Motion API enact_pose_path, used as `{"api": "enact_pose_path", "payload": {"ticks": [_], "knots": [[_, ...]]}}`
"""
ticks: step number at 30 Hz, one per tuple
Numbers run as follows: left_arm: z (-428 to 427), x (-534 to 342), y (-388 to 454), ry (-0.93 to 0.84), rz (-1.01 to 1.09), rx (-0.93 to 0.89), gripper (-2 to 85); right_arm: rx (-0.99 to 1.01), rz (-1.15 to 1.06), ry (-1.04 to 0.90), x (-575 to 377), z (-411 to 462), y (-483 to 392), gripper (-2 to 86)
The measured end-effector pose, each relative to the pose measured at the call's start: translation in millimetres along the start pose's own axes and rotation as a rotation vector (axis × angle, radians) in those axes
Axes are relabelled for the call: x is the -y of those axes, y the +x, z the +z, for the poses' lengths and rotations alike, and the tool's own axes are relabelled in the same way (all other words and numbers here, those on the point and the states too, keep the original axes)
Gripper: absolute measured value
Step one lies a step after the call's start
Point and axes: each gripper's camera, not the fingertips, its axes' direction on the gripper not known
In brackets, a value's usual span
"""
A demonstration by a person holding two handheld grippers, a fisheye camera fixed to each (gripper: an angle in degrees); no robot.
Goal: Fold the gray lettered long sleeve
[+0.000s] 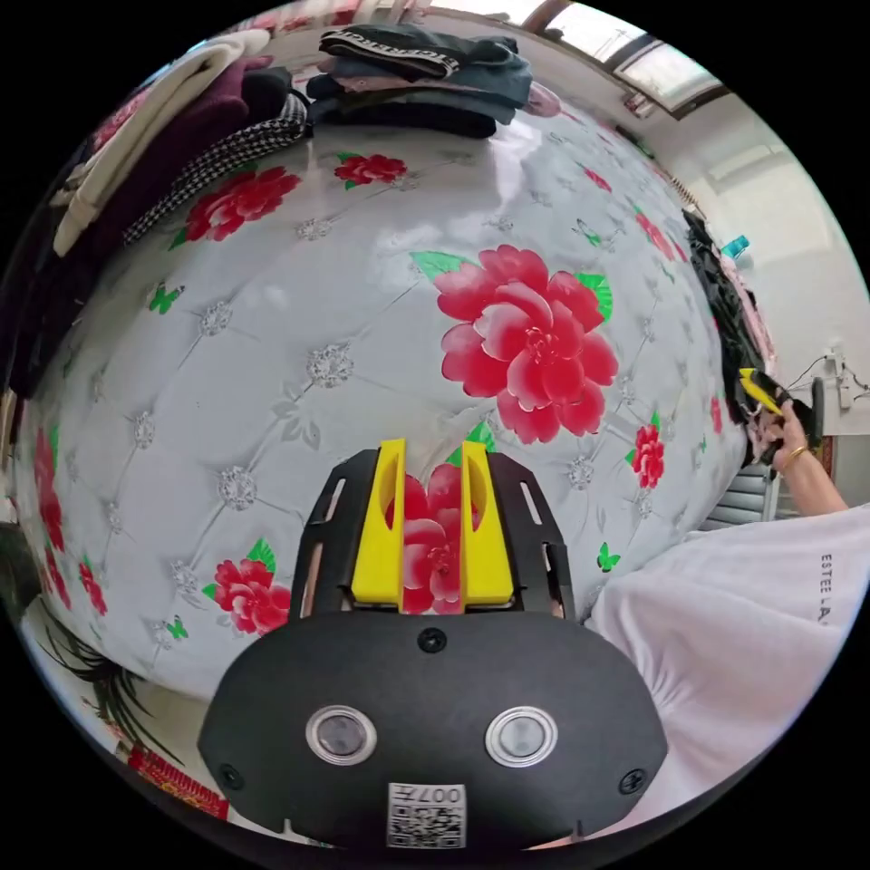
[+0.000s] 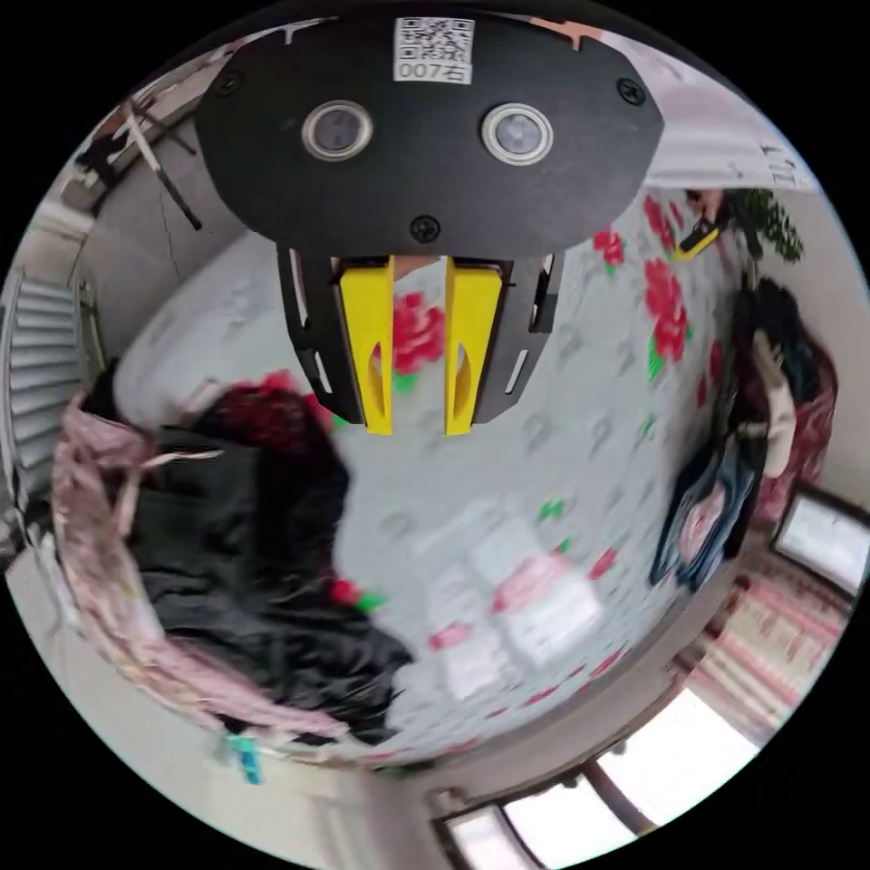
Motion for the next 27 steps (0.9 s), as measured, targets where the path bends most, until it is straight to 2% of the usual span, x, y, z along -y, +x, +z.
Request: {"api": "enact_pose_path", "payload": {"ticks": [6, 10, 12, 15, 18, 21, 24, 27], "knots": [[1, 1, 19, -0.017, 0.018, 0.062, 5.9, -0.141, 0.185, 0.071, 39, 1, 68, 7.6], [-1, -11, 28, 0.033, 0.004, 0.077, 6.0, -0.099, 0.234, -0.085, 51, 60, 98, 7.2], [-3, -16, 29, 0.053, -0.044, 0.070, 5.9, -0.220, 0.258, 0.008, 45, 62, 95, 5.9], [-5, -21, 37, 0.057, -0.063, 0.095, 5.7, -0.242, 0.283, 0.031, 38, 67, 95, 3.2], [-8, -23, 47, 0.043, -0.036, 0.151, 5.4, -0.133, 0.353, 0.076, 28, 50, 107, 1.3], [-12, -30, 45, 0.059, -0.080, 0.145, 5.1, -0.027, 0.360, 0.227, 7, 17, 108, 0.5], [-17, -42, 42, 0.093, -0.093, 0.137, 5.1, 0.075, 0.262, 0.301, -12, -7, 93, 0.2], [-23, -52, 38, 0.116, -0.068, 0.132, 5.2, 0.301, 0.131, 0.275, -28, -12, 69, 0.0]]}}
